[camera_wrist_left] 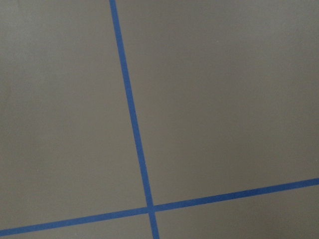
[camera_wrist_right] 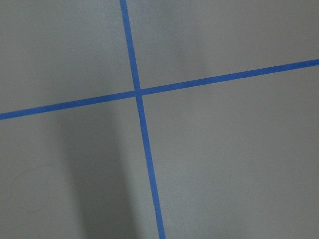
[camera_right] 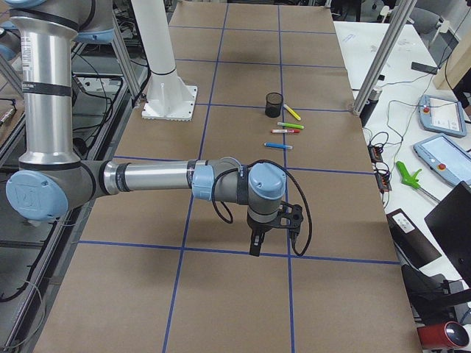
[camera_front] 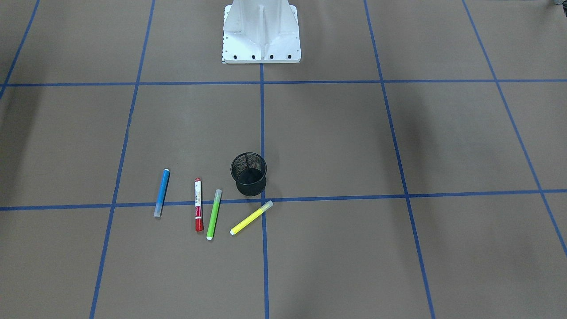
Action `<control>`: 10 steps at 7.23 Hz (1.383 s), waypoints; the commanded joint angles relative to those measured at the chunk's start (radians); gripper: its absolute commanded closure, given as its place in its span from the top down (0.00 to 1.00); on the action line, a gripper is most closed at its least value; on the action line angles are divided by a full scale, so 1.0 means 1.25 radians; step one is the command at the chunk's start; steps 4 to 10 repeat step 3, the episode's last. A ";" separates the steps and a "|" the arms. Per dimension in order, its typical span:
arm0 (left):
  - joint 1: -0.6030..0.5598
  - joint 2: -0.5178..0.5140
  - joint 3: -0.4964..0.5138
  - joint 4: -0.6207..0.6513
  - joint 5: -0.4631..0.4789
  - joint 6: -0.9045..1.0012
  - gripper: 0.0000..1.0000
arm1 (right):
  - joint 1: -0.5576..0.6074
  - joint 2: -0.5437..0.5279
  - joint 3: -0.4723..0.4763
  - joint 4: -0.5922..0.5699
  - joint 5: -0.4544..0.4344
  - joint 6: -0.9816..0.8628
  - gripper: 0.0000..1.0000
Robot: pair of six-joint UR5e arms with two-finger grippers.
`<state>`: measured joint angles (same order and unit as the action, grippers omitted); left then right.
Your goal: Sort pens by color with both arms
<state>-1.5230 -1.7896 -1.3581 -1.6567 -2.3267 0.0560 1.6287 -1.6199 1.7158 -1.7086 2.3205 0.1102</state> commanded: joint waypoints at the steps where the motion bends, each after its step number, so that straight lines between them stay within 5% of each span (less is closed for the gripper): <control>1: -0.012 0.019 -0.001 -0.001 -0.014 0.018 1.00 | -0.001 0.000 -0.002 0.001 -0.008 -0.001 1.00; 10: -0.020 0.019 -0.001 -0.002 -0.017 0.025 1.00 | 0.000 -0.004 -0.001 0.001 -0.008 -0.003 1.00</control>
